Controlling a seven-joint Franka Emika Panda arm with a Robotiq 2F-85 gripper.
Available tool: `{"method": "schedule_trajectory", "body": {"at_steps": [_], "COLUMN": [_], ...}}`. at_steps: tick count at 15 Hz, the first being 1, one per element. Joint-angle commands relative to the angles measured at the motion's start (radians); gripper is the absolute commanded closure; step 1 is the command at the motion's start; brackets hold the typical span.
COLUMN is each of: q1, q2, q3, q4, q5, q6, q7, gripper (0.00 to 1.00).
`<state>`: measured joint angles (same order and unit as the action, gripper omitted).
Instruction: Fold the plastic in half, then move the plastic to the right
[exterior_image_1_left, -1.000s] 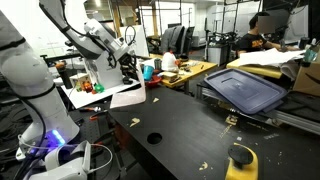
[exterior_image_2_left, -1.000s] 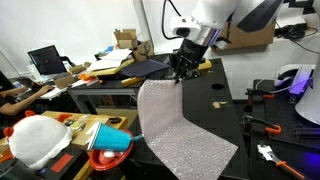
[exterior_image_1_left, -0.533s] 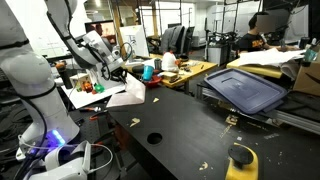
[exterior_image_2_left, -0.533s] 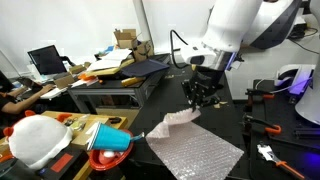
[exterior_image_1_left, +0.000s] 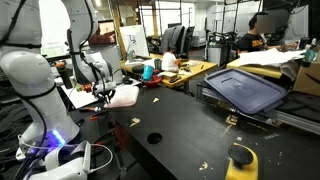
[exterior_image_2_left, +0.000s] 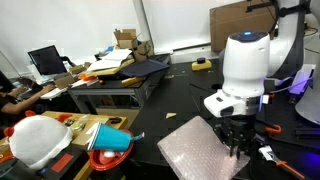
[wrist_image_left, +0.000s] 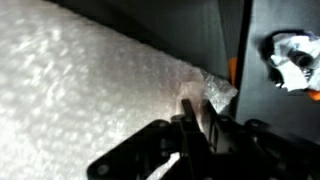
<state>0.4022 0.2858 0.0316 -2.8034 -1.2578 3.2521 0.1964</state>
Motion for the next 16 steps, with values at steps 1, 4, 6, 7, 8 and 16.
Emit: {"method": "schedule_trajectory", "body": {"at_steps": [1, 4, 6, 7, 8, 16], "q1": [-0.114, -0.176, -0.186, -0.186, -0.385, -1.016], "q2": [0.073, 0.061, 0.027, 0.006, -0.002, 0.013], "q3": [0.07, 0.052, 0.009, -0.018, 0.212, 0.802], "q4": [0.006, 0.028, 0.03, 0.024, 0.0, 0.065], "q5": [-0.165, -0.378, -0.533, -0.599, -0.594, -0.609], "q6": [0.056, 0.138, 0.223, 0.276, 0.212, 0.212], "q7": [0.117, 0.28, 0.416, 0.475, 0.5, 0.573], "gripper": [0.55, 0.32, 0.16, 0.09, 0.03, 0.0]}}
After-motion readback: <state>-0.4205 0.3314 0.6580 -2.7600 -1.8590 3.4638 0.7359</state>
